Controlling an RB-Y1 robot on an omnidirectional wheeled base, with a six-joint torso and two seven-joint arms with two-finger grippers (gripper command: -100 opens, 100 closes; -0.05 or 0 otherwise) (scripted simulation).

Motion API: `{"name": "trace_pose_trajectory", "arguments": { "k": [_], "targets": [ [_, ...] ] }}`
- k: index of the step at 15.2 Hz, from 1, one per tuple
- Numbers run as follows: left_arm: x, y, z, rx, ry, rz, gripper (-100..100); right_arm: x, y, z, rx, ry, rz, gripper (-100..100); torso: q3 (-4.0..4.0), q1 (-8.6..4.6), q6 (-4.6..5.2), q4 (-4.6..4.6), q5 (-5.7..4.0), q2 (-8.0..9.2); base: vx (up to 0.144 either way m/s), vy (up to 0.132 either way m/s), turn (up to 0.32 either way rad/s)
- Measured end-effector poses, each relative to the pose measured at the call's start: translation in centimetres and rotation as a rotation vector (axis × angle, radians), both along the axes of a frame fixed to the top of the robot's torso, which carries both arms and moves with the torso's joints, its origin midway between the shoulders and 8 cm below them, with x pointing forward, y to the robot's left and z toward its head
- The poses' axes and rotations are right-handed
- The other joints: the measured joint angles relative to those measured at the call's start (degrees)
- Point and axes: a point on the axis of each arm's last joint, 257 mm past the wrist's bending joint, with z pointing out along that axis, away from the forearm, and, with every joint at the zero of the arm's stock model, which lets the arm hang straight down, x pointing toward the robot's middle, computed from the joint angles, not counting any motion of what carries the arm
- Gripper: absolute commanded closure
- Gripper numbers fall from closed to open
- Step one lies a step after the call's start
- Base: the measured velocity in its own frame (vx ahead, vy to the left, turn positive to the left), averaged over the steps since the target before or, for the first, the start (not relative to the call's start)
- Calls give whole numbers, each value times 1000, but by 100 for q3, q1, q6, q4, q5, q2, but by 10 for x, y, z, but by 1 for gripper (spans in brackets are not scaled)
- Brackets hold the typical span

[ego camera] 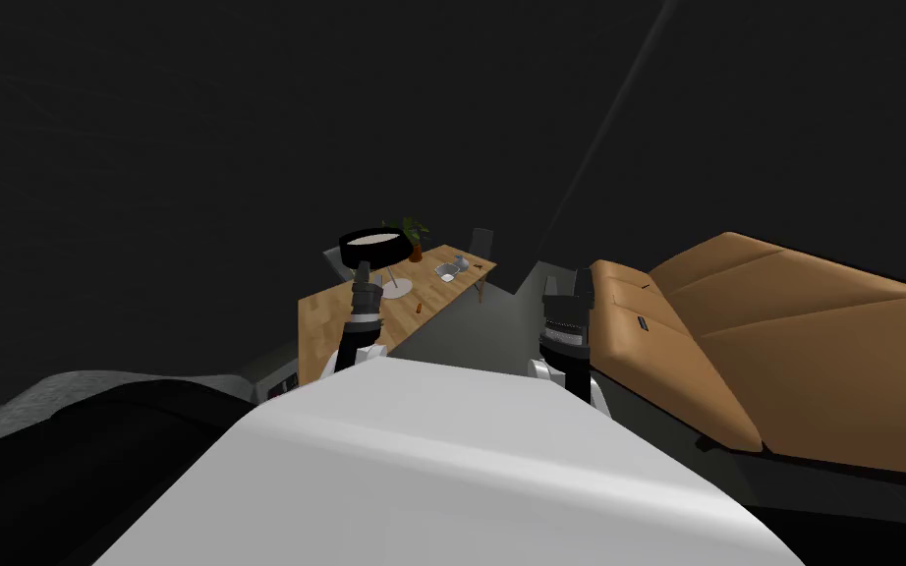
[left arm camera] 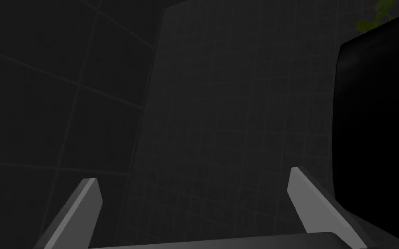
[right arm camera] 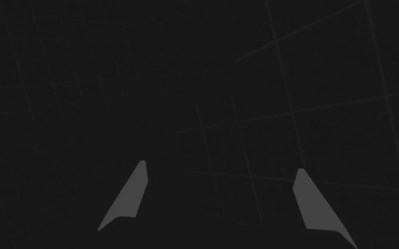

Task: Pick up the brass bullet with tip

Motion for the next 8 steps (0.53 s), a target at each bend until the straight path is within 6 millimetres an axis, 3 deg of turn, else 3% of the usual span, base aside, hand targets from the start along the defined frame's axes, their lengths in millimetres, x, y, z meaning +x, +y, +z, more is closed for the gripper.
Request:
{"name": "trace_pose_trajectory", "arguments": {
  "k": [8],
  "targets": [
    [22,-13,-27,55,106,-84,-100,0,0,0,0,0,0,0,0,17,2,0,4,1,-1,29,-74]
  ]
}}
